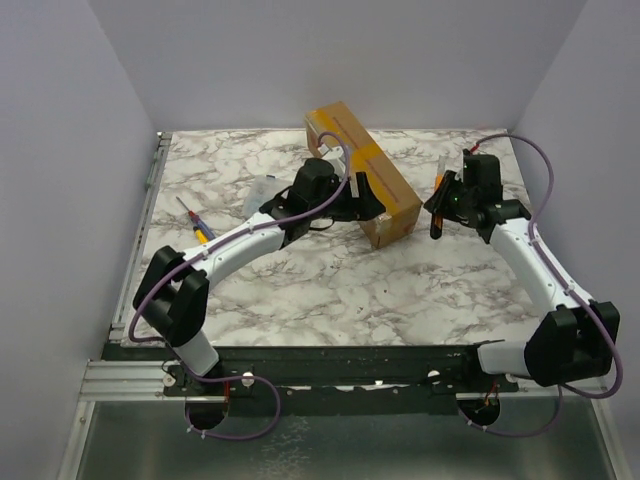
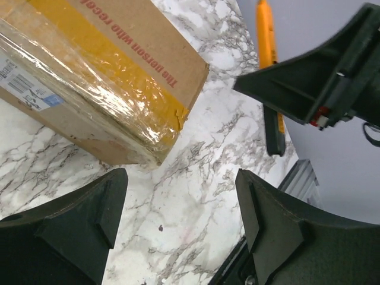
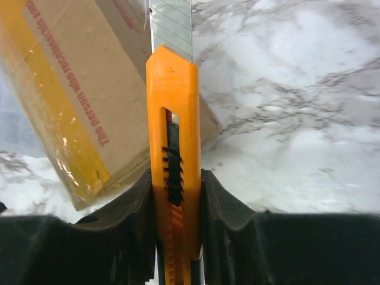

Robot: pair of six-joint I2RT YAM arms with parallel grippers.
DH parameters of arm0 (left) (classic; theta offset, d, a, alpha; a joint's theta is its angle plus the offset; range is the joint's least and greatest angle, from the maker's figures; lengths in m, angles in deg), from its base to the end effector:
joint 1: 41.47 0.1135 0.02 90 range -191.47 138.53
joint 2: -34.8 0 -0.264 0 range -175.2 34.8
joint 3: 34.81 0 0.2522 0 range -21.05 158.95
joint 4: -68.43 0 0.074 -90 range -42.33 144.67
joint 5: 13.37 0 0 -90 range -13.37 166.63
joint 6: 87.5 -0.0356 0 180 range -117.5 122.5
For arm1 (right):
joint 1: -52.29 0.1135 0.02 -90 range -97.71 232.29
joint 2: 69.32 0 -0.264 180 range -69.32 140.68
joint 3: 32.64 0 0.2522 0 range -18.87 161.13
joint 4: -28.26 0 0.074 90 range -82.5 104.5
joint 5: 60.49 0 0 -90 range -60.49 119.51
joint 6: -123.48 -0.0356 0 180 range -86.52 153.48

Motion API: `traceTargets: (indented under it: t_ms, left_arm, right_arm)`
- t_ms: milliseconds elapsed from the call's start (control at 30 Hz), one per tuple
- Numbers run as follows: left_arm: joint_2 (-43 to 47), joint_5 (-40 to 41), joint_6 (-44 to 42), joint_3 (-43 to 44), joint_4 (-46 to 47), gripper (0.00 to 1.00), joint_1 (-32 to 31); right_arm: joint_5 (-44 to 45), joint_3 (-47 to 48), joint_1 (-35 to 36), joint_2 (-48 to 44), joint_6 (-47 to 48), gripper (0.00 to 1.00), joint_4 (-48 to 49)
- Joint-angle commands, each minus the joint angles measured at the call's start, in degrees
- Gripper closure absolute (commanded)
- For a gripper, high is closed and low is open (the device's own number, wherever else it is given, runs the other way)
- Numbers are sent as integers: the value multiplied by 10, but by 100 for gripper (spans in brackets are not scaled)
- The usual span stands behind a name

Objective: Unpack the express box

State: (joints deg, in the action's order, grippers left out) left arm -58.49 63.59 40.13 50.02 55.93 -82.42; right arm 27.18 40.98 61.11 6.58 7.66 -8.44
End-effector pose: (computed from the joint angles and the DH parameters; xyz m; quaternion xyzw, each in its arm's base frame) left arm 0.2863 -0.2591 0.3011 0.0880 0.8164 -0.4289 0.3765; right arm 0.2892 0.0463 0.2906 0.1247 0.8937 0.1457 0.4056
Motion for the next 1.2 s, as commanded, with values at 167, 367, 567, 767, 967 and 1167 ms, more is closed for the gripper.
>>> traceTargets:
  t_ms: [167, 367, 567, 767, 967, 1167]
  left_arm:
    - [-104, -91, 142, 74, -12, 25, 34]
    - [-127, -72, 162, 76, -10, 27, 33]
    - [-116, -44, 120, 52, -10, 31, 33]
    - [-132, -64, 101, 49, -10, 37, 33]
    - [-144, -65, 87, 49, -10, 40, 33]
    - [-143, -65, 87, 46, -10, 40, 34]
  right_arm:
    - [59, 70, 80, -64, 99, 100, -319]
    - [102, 48, 139, -93, 78, 99, -358]
    - [80, 43, 164, -87, 65, 99, -375]
    - [110, 38, 234, -51, 45, 99, -356]
    - [129, 34, 248, -47, 37, 100, -346]
    - [138, 29, 248, -55, 33, 100, -317]
